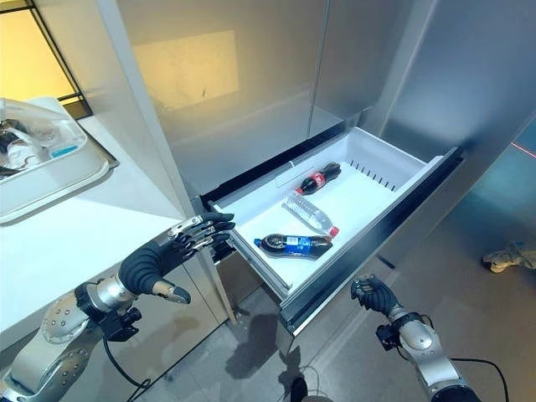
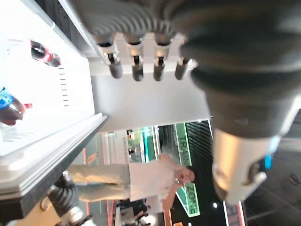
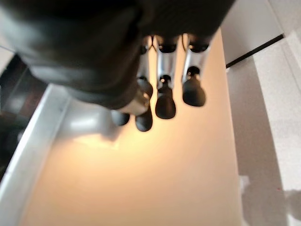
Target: Take the drinks into the refrigerator
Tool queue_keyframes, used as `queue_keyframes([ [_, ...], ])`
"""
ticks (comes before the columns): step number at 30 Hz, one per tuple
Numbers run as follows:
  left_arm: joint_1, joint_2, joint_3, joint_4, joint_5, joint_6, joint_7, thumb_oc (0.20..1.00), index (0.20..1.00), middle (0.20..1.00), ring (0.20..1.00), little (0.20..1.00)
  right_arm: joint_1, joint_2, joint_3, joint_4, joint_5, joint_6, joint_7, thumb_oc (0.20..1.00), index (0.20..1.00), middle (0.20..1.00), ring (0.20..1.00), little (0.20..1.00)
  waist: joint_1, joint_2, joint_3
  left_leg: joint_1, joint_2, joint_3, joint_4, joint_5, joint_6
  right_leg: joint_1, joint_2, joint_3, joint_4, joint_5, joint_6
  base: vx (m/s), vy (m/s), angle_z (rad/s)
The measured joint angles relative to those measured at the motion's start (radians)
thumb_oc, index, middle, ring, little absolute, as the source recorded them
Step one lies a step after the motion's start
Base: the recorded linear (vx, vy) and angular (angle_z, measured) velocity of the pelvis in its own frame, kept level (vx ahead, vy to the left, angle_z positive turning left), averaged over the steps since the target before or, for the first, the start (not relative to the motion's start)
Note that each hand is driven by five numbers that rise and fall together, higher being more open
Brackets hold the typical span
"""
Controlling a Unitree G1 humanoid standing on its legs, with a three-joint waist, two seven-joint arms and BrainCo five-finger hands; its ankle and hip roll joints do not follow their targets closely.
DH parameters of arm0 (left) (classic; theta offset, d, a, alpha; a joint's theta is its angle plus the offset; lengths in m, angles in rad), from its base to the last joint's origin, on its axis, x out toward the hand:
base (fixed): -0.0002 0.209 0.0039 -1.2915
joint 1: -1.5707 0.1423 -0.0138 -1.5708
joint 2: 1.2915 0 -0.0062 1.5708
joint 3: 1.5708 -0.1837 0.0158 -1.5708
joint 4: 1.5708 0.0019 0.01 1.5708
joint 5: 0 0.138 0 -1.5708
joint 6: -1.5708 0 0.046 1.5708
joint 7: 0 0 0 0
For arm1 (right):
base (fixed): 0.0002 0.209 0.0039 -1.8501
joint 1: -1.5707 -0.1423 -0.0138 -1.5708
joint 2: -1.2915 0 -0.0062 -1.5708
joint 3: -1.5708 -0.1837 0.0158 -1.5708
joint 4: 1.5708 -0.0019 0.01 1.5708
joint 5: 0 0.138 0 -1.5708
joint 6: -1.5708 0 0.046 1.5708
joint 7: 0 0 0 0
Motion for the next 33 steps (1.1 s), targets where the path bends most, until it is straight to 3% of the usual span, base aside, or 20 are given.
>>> queue_keyframes([
  [7,-0.032,0.001,-0.031,0.000,0.000,-0.009,0.015,1.000,1.000,1.000,1.000,1.000,-0.125,0.005,0.025,0.124,-0.003,0.017,-0.024,0.200,0.200,0.200,0.200,0.200,0.028,0.008,0.042,-0.050,-0.001,-0.082,0.007,0.021,-0.003,-0.005,-0.014,-0.081,0.000,-0.004,-0.005,-0.03,-0.011,0.33],
  [10,-0.042,0.004,-0.034,0.000,0.000,-0.009,0.021,1.000,1.000,1.000,1.000,1.000,-0.169,0.005,0.048,0.146,-0.006,0.020,-0.032,0.200,0.200,0.200,0.200,0.200,0.060,0.009,0.058,-0.065,-0.002,-0.110,0.010,0.030,-0.005,-0.006,-0.016,-0.102,0.000,-0.005,-0.006,0.00,-0.013,0.31],
  [20,-0.122,0.004,-0.104,0.000,-0.001,-0.011,0.044,1.000,1.000,1.000,1.000,1.000,-0.415,0.030,0.162,0.245,-0.014,0.029,-0.054,0.200,0.200,0.200,0.200,0.200,0.111,0.013,0.069,-0.132,-0.024,-0.227,0.047,0.045,-0.003,-0.002,-0.044,-0.214,0.001,-0.013,-0.008,0.00,0.005,0.34],
  [28,-0.138,0.004,-0.114,0.000,-0.001,-0.017,0.070,1.000,1.000,1.000,1.000,1.000,-0.506,0.061,0.160,0.147,0.026,-0.009,-0.072,0.200,0.200,0.200,0.200,0.200,0.149,0.020,0.074,-0.153,-0.038,-0.237,0.060,0.046,0.004,-0.033,-0.065,-0.226,0.051,-0.036,-0.001,0.01,0.026,0.08],
  [33,-0.135,0.004,-0.108,0.000,0.000,-0.020,0.075,1.000,1.000,1.000,1.000,1.000,-0.416,0.072,0.116,0.147,0.027,-0.011,-0.072,0.200,0.200,0.200,0.200,0.200,0.155,0.018,0.075,-0.148,-0.046,-0.231,0.060,0.042,0.012,-0.037,-0.070,-0.220,0.062,-0.044,0.006,0.01,0.022,-0.01],
])
